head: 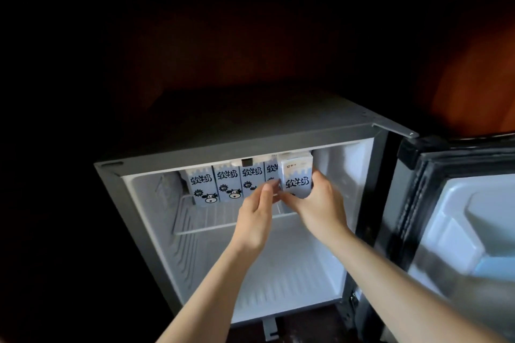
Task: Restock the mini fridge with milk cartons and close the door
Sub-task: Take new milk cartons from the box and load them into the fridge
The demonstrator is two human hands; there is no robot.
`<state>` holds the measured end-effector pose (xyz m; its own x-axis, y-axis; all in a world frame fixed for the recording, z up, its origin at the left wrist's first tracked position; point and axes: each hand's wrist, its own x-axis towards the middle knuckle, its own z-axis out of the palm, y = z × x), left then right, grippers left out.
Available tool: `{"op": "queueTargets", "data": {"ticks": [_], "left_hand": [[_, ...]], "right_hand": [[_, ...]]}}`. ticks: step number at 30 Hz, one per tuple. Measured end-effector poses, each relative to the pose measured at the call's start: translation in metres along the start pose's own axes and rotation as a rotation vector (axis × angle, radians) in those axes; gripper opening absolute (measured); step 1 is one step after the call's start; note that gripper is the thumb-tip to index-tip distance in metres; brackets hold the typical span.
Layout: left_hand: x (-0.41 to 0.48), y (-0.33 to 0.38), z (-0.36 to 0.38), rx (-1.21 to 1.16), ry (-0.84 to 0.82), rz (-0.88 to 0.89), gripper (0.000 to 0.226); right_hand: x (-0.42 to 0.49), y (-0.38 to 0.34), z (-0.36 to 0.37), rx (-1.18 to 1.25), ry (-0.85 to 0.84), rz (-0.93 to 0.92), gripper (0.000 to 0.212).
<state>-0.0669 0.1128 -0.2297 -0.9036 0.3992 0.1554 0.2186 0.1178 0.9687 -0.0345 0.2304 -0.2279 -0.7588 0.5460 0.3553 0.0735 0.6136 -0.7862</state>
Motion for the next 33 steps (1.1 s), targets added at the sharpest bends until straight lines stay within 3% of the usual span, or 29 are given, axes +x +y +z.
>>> {"op": "queueTargets", "data": {"ticks": [7, 13, 22, 33], "left_hand": [[0.016, -0.017, 0.018, -0.062, -0.077, -0.051, 0.033], [0.026, -0.021, 0.028, -0.16, -0.078, -0.062, 0.034], [0.028, -0.016, 0.043, 0.008, -0.104, 0.029, 0.039], [0.032, -0.029, 0.051, 0.147, 0.0, 0.062, 0.044]], "right_hand": [[0.017, 0.022, 0.009, -0.062, 0.027, 0.12, 0.04], [0.029, 0.033, 0.014, -0.052, 0.04, 0.075, 0.044], [0.026, 0.047, 0.01, 0.101, 0.045, 0.001, 0.021], [0.045, 0.053, 0.024, 0.145, 0.061, -0.015, 0.024]]}}
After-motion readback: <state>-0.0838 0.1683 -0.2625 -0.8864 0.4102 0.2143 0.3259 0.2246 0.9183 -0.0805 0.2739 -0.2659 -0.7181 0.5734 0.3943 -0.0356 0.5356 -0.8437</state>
